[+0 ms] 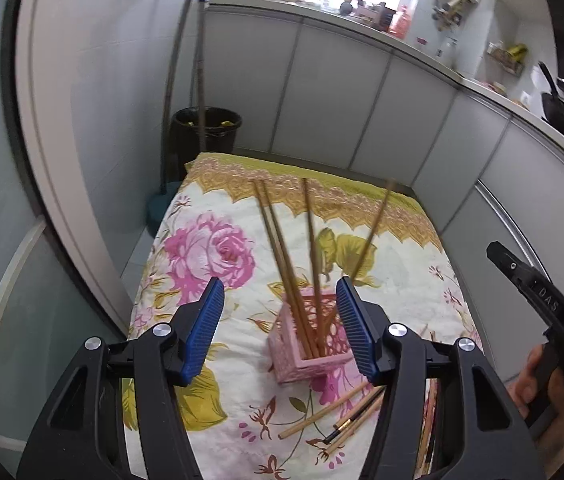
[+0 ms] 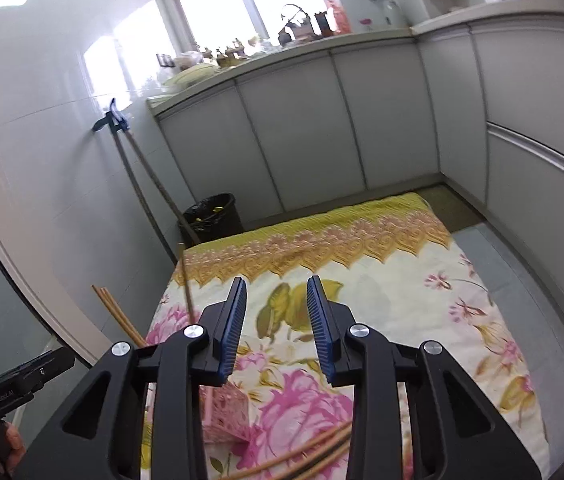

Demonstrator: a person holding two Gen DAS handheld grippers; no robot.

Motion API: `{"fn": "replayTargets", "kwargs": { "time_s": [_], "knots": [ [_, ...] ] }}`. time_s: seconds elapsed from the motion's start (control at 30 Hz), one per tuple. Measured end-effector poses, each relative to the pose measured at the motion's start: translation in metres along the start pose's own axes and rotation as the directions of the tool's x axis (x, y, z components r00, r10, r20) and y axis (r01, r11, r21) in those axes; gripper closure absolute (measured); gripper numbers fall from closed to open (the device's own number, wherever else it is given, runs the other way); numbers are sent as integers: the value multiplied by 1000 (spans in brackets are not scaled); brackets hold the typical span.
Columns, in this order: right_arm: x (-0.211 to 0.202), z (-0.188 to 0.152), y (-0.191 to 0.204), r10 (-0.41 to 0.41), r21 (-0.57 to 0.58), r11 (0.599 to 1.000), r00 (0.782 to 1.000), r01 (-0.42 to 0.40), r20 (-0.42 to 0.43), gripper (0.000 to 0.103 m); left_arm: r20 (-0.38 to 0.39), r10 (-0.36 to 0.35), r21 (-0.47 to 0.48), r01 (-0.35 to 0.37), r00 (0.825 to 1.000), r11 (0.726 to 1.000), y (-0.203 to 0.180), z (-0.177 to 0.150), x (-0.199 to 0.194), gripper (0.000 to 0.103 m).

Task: Organize utensils
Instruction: 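Lower the chopstick into the pink cup and open the right gripper, then close the left gripper on a wooden chopstick while the right gripper grasps another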

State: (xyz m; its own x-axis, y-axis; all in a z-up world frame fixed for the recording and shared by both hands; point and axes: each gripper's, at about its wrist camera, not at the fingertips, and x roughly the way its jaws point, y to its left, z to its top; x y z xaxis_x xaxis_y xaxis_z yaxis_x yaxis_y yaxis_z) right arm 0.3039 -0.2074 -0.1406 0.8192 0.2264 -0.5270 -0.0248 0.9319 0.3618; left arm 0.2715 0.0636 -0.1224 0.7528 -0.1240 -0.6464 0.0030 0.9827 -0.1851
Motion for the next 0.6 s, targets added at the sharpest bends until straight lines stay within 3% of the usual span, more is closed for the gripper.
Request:
{"fn": "replayTargets", "kwargs": {
  "time_s": [0.1, 0.2, 0.3, 0.5, 0.6],
  "knots": [
    [-9, -14, -45, -52, 97, 993, 989, 65, -135, 71, -14, -66, 181, 68, 998, 981, -44, -13, -3, 48],
    [-5, -35, -88, -57, 219, 968, 958, 122, -281, 71, -47, -112, 356, 121, 993, 927, -89, -33, -1, 49],
    [-3, -46, -106, -81, 224, 961, 937, 163, -339, 69, -120, -99, 476, 145, 988, 867, -124, -55, 19, 49],
    [-7, -51, -109, -27, 194, 975, 924, 108, -381, 69, -252, -73, 550, 205, 965, 810, -154, -72, 72, 62],
    [-7, -54, -113, -11, 202, 974, 915, 101, -403, 69, -328, -64, 537, 242, 942, 808, -162, -75, 98, 66]
  ]
}}
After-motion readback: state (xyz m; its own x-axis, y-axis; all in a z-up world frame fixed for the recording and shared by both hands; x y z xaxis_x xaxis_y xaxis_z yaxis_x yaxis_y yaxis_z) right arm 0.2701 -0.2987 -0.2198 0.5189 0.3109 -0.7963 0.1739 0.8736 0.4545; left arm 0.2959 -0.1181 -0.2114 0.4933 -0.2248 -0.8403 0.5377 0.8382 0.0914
